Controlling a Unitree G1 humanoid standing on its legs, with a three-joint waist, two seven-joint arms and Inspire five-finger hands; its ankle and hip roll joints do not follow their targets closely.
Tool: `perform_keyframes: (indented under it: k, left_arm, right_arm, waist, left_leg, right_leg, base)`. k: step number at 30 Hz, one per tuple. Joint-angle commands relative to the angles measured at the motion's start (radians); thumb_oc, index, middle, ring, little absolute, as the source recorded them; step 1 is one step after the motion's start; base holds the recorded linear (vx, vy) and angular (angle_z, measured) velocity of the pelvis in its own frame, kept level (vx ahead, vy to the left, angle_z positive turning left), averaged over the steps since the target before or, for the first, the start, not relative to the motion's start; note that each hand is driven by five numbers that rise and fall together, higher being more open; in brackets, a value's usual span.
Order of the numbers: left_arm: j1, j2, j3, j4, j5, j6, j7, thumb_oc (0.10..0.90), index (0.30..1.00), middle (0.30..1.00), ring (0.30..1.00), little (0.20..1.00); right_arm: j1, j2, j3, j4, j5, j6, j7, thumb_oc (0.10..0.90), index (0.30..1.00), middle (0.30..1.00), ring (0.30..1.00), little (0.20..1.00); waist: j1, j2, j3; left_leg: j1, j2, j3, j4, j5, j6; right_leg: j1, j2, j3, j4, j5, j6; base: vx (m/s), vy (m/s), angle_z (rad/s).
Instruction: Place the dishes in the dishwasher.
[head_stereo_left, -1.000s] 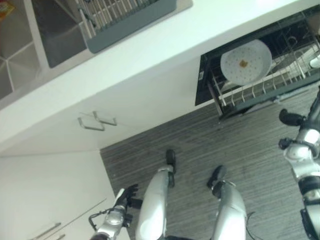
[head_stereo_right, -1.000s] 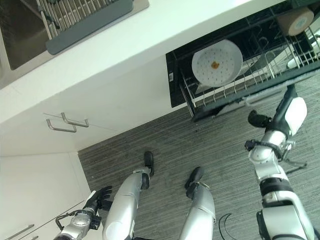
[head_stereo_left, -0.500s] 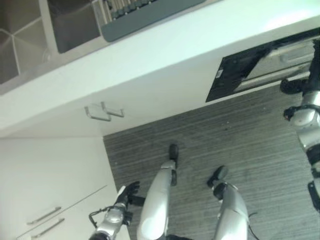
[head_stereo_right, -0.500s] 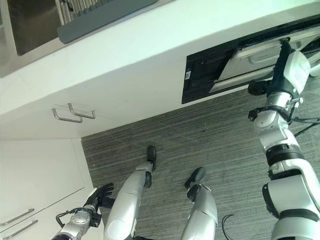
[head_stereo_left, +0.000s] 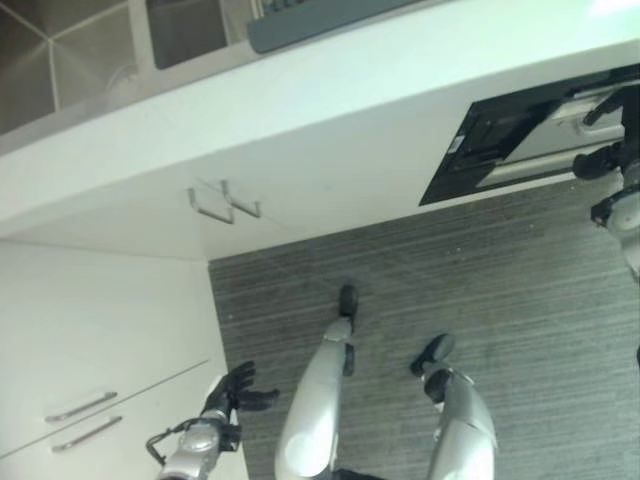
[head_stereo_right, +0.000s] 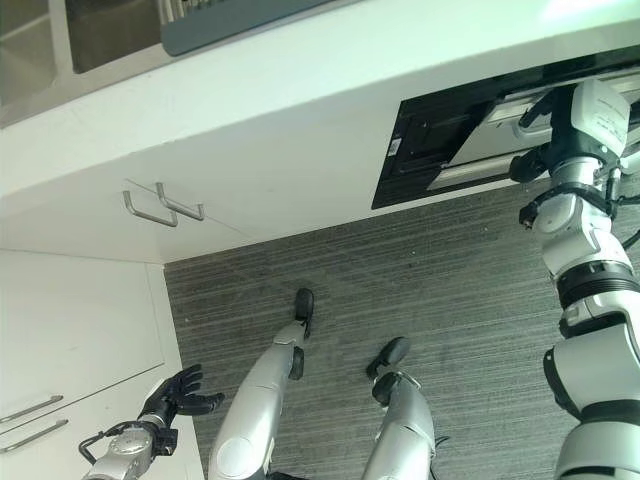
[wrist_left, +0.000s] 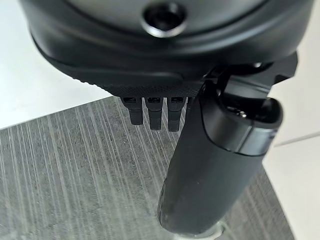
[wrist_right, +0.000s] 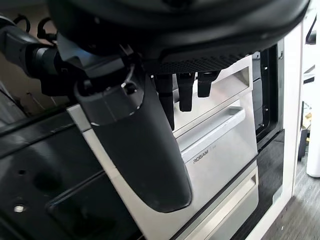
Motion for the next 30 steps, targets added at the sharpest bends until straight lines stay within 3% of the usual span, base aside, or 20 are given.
perform_keyframes:
  k: [1, 4, 8, 10, 13, 18, 22, 24, 25, 28, 30]
  left_arm:
    - [0.042, 0.037, 0.021, -0.031, -0.149, -0.029, -0.007, 0.8, 0.9, 0.9, 0.9, 0.9]
    - [0.028, 0.007, 0.078, -0.052, -0.2, -0.032, 0.003, 0.8, 0.9, 0.9, 0.9, 0.9]
    - [0.009, -0.042, 0.157, -0.075, -0.278, -0.038, 0.001, 0.8, 0.9, 0.9, 0.9, 0.9]
    - [0.018, -0.064, 0.184, -0.087, -0.306, -0.038, -0.004, 0.8, 0.9, 0.9, 0.9, 0.9]
    - [0.081, -0.113, 0.232, -0.096, -0.295, -0.042, -0.033, 0.8, 0.9, 0.9, 0.9, 0.9]
    - [0.127, -0.144, 0.242, -0.127, -0.354, 0.008, -0.105, 0.8, 0.9, 0.9, 0.9, 0.9]
    - [0.144, -0.168, 0.218, -0.102, -0.386, 0.124, -0.201, 0.8, 0.9, 0.9, 0.9, 0.9]
    - [0.147, -0.178, 0.192, -0.058, -0.383, 0.183, -0.261, 0.8, 0.9, 0.9, 0.9, 0.9]
    - [0.144, -0.181, 0.18, -0.016, -0.364, 0.231, -0.285, 0.8, 0.9, 0.9, 0.9, 0.9]
    - [0.128, -0.181, 0.165, 0.073, -0.281, 0.257, -0.31, 0.8, 0.9, 0.9, 0.9, 0.9]
    - [0.114, -0.18, 0.166, 0.148, -0.204, 0.255, -0.301, 0.8, 0.9, 0.9, 0.9, 0.9]
  right_arm:
    - [-0.15, 0.007, -0.093, -0.229, 0.035, -0.218, -0.037, 0.8, 0.9, 0.9, 0.9, 0.9]
    - [0.082, 0.079, -0.229, -0.304, 0.033, -0.257, -0.019, 0.8, 0.9, 0.9, 0.9, 0.9]
    - [0.433, 0.243, -0.355, -0.413, 0.039, -0.317, -0.045, 0.8, 0.9, 0.9, 0.9, 0.9]
    - [0.569, 0.324, -0.366, -0.458, 0.032, -0.339, -0.065, 0.8, 0.9, 0.9, 0.9, 0.9]
    - [0.856, 0.45, -0.364, -0.532, 0.041, -0.392, -0.065, 0.8, 0.9, 0.9, 0.9, 0.9]
    - [1.018, 0.502, -0.382, -0.535, 0.085, -0.391, 0.014, 0.8, 0.9, 0.9, 0.9, 0.9]
    - [1.072, 0.53, -0.384, -0.445, 0.135, -0.377, 0.072, 0.8, 0.9, 0.9, 0.9, 0.9]
    - [1.098, 0.552, -0.391, -0.377, 0.235, -0.325, 0.17, 0.8, 0.9, 0.9, 0.9, 0.9]
    - [1.116, 0.58, -0.403, -0.299, 0.394, -0.183, 0.323, 0.8, 0.9, 0.9, 0.9, 0.9]
    - [1.121, 0.634, -0.451, -0.098, 0.542, -0.092, 0.479, 0.8, 0.9, 0.9, 0.9, 0.9]
    - [1.117, 0.649, -0.483, 0.025, 0.506, -0.083, 0.547, 0.8, 0.9, 0.9, 0.9, 0.9]
  waist:
    - [0.091, -0.021, -0.018]
    - [0.064, -0.019, -0.018]
    - [0.006, -0.02, -0.019]
    - [-0.022, -0.025, -0.024]
    - [-0.091, -0.053, -0.09]
    - [-0.162, -0.075, -0.164]
    - [-0.2, -0.072, -0.218]
    - [-0.22, -0.071, -0.243]
    - [-0.237, -0.069, -0.259]
    - [-0.246, -0.066, -0.275]
    - [-0.247, -0.066, -0.289]
  left_leg:
    - [0.059, -0.025, 0.016, 0.099, -0.195, 0.0]
    - [0.112, -0.019, 0.03, 0.099, -0.213, 0.001]
    - [0.202, 0.002, 0.055, 0.099, -0.239, -0.002]
    - [0.241, 0.013, 0.064, 0.099, -0.252, -0.005]
    - [0.31, 0.045, 0.099, 0.099, -0.283, -0.02]
    - [0.382, 0.074, 0.145, 0.099, -0.307, -0.04]
    - [0.441, 0.092, 0.181, 0.099, -0.318, -0.048]
    - [0.475, 0.091, 0.2, 0.099, -0.332, -0.048]
    - [0.495, 0.093, 0.215, 0.099, -0.34, -0.05]
    - [0.51, 0.098, 0.219, 0.099, -0.347, -0.055]
    - [0.512, 0.1, 0.21, 0.099, -0.351, -0.06]
  right_leg:
    - [0.079, -0.031, 0.025, -0.031, 0.008, 0.105]
    - [0.12, -0.031, 0.032, -0.047, 0.009, 0.11]
    - [0.2, -0.02, 0.045, -0.084, 0.009, 0.115]
    - [0.235, -0.012, 0.051, -0.104, 0.009, 0.117]
    - [0.304, 0.016, 0.07, -0.15, -0.005, 0.121]
    - [0.347, 0.028, 0.104, -0.15, -0.034, 0.114]
    - [0.388, 0.03, 0.115, -0.15, -0.049, 0.103]
    - [0.408, 0.033, 0.121, -0.15, -0.059, 0.097]
    - [0.419, 0.033, 0.128, -0.15, -0.068, 0.093]
    - [0.431, 0.038, 0.136, -0.15, -0.076, 0.093]
    - [0.438, 0.043, 0.142, -0.15, -0.08, 0.094]
  base:
    - [-0.05, 0.035, 0.07]
    - [-0.07, 0.028, 0.07]
    - [-0.07, -0.008, 0.02]
    - [-0.05, -0.08, -0.04]
    - [-0.05, -0.137, -0.12]
    - [-0.07, -0.111, -0.46]
    - [0.01, -0.05, -0.27]
    - [0.07, -0.032, -0.28]
    - [0.07, 0.004, -0.28]
    - [0.05, 0.011, -0.16]
    - [0.06, 0.0, -0.04]
